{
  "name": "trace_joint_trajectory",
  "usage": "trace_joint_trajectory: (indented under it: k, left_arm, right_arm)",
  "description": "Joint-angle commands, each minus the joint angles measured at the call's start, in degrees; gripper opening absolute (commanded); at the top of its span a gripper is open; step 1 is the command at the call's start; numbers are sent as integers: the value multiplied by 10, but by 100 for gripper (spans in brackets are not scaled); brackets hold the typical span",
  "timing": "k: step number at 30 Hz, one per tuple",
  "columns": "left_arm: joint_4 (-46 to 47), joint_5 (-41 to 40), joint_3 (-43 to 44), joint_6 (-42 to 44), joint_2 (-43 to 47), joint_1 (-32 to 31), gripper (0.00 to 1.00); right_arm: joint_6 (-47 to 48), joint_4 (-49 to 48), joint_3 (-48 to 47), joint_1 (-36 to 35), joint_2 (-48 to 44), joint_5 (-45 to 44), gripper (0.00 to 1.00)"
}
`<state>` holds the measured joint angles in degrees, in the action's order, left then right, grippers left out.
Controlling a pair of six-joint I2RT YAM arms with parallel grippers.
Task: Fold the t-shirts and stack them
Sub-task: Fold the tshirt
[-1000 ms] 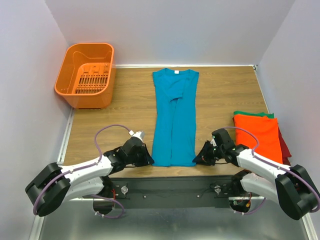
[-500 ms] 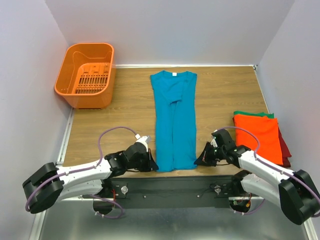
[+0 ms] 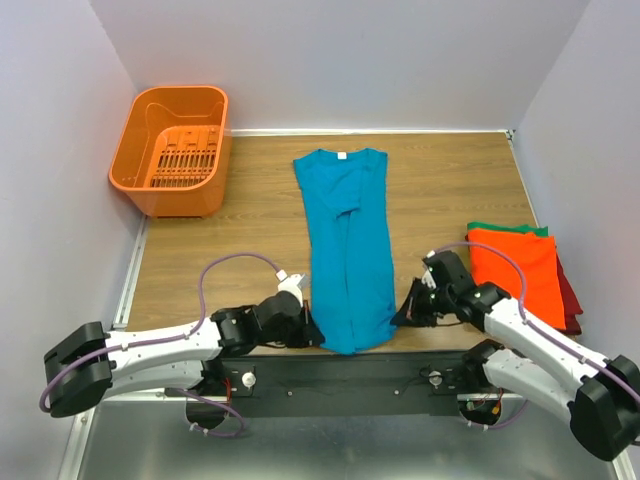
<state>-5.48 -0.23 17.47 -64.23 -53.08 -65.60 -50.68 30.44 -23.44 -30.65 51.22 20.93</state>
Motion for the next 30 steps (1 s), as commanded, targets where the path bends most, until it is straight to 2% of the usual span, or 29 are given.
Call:
trace_joint_trajectory:
  k: [1, 4, 11, 14, 20, 30]
  left_arm:
    - [-6, -64, 66, 50, -21, 22, 0]
    - [6, -68, 103, 81, -59, 47, 0]
    - [42, -45, 176, 165, -150, 162, 0]
    - [50, -50, 202, 178, -177, 189, 0]
    - [71, -43, 260, 206, -243, 260, 0]
    - [101, -17, 357, 236, -369, 337, 0]
  right_arm:
    - [29, 6, -90, -3, 45, -68, 1]
    - [34, -12, -134, -3, 97, -104, 1]
    - [42, -67, -250, -2, 232, -170, 1]
    - [44, -85, -299, 1, 277, -193, 1]
    - [45, -115, -379, 31, 373, -196, 1]
    - [53, -158, -434, 109, 482, -143, 1]
